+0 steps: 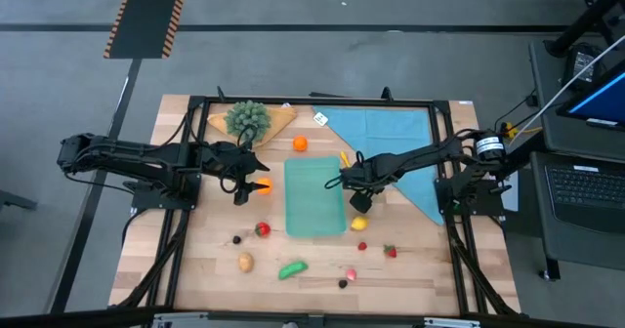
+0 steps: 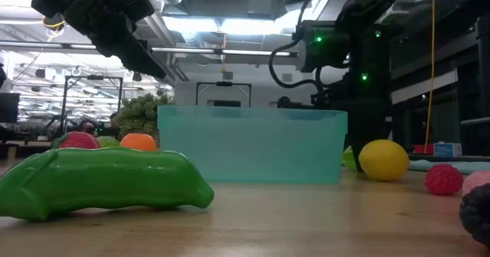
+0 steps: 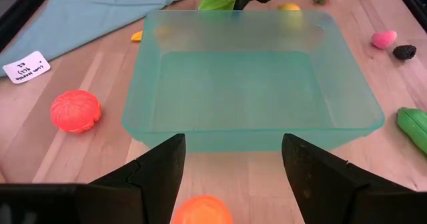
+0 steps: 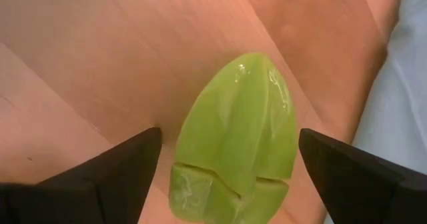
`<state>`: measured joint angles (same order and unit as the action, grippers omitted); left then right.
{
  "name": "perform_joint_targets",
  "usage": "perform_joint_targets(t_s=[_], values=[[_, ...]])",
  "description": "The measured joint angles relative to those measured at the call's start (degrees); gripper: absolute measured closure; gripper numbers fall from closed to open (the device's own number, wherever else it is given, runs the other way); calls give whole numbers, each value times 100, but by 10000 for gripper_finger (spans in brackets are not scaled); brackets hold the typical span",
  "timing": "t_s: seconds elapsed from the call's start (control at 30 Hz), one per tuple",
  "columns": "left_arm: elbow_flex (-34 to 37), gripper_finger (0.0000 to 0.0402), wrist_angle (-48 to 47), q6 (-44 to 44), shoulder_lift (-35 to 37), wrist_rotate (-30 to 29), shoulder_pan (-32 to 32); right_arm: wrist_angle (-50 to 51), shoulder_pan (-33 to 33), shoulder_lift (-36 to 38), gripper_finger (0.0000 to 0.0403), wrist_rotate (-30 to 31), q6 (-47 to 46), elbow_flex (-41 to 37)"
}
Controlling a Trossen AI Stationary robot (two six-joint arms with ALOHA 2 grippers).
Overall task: Pick and placing Produce into tupperware
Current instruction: Put the starfruit into the bin
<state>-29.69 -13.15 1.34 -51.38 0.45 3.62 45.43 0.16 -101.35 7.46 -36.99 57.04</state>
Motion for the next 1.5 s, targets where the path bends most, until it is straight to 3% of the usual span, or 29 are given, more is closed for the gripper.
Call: perform_joint_targets(t_s=[0.37, 0.97, 1.5], values=[[0, 159, -13, -1, -1, 0, -2, -66, -2, -71, 50, 59, 125, 4], [0, 159, -15, -2, -1, 0, 0, -180, 4, -87, 179, 13, 131, -3], [0, 159, -20, -2, -1, 0, 0, -247, -11, -85, 181, -94, 206, -5]])
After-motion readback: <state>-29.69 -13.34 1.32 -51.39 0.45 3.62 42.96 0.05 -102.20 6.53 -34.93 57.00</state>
